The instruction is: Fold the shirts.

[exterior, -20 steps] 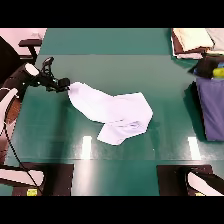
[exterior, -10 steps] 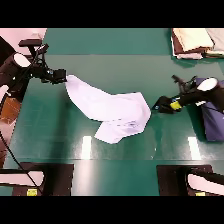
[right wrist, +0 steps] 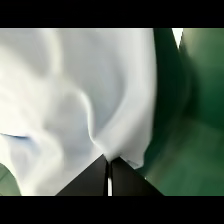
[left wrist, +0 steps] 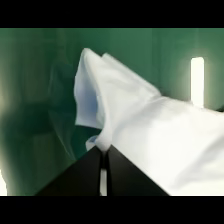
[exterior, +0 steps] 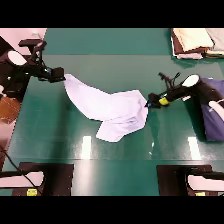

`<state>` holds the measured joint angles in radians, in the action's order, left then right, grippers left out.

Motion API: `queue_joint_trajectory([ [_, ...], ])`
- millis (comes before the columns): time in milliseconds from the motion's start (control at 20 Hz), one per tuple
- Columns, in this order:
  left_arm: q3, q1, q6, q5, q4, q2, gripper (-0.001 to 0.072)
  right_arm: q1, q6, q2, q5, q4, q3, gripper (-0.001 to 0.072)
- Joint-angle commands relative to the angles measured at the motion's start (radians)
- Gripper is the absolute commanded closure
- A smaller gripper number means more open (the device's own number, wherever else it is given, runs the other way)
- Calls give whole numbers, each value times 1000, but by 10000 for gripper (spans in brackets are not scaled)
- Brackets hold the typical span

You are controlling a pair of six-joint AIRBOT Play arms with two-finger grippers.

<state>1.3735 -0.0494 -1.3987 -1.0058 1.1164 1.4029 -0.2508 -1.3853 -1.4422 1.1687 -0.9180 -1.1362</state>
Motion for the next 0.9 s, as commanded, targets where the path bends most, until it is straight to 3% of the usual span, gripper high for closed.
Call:
queue_joint_trajectory([
  [0, 35, 0, 19, 51, 4, -167, 687, 42, 6, 127, 13, -58, -139, 698],
  [400, 390, 0, 20, 16, -48, -575, 687, 100, -18, 494, 50, -111, -509, 698],
  [650, 564, 0, 19, -27, -74, -612, 688, 100, -74, 570, 130, -211, -644, 698],
  [850, 568, 0, 21, -38, -77, -588, 688, 100, -126, 526, 168, -209, -723, 698],
])
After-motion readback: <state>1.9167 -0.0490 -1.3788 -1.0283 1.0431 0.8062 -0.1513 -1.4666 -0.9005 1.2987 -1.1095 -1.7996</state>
